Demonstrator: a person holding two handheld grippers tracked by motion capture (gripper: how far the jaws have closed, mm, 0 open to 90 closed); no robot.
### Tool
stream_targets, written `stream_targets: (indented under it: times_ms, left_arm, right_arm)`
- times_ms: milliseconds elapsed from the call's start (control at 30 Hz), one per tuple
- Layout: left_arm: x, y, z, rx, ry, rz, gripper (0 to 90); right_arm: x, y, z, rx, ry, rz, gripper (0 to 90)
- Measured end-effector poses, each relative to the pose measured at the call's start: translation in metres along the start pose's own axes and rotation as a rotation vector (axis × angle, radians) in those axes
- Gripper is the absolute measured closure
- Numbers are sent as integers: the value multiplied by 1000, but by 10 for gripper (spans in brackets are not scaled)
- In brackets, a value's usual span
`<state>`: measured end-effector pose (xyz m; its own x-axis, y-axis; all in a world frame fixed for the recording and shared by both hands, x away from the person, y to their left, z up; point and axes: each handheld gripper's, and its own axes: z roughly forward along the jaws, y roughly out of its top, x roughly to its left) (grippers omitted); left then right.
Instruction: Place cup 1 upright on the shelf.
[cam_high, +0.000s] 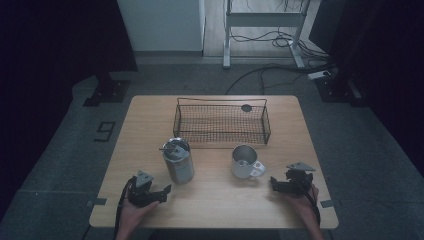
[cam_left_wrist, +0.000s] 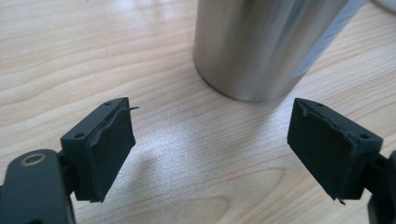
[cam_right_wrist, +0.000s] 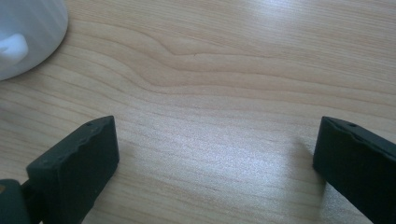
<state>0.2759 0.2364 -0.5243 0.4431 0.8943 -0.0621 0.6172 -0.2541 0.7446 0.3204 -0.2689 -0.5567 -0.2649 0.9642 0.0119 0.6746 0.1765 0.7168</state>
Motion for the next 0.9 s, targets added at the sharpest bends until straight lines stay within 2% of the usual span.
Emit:
stream_targets:
  times_ms: [33, 100, 200, 500, 633, 900]
  left_arm:
    - [0, 0, 0, 0, 0, 0, 148]
    - [0, 2, -6, -32, 1, -14, 147]
    - [-2, 4, -9, -50, -10, -11, 146]
    - [-8, 8, -12, -57, -24, -2, 141]
    - [-11, 11, -17, -74, -20, 3, 141]
    - [-15, 19, -21, -99, -49, 10, 117]
  right_arm:
    - [0, 0, 0, 0, -1, 0, 3]
    - [0, 0, 0, -1, -2, 2, 8]
    - [-1, -1, -1, -4, -15, 13, 19]
    - [-1, -1, -2, -8, -13, 15, 27]
    - [-1, -2, -2, -6, -17, 18, 32]
    - [-2, -2, -2, -10, -23, 23, 38]
